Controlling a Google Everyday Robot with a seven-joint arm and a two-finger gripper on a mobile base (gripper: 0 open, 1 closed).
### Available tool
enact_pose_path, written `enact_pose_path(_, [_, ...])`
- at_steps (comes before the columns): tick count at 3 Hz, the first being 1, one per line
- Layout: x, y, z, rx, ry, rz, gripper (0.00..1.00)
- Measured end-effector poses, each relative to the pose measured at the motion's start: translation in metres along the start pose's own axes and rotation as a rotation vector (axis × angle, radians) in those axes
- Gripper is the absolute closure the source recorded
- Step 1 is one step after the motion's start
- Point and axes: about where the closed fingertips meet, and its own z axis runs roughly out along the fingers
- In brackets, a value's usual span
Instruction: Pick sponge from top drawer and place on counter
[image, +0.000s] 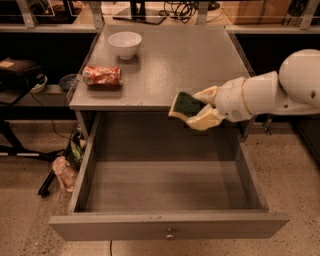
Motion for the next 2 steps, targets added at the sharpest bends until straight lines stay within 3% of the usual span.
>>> enact_pose_path(1, [-0.016,-0.032,0.017,0.012,-0.008,-0.054,1.00])
enact_pose_path(2, [-0.020,-0.085,0.048,0.034,-0.007,-0.098,1.00])
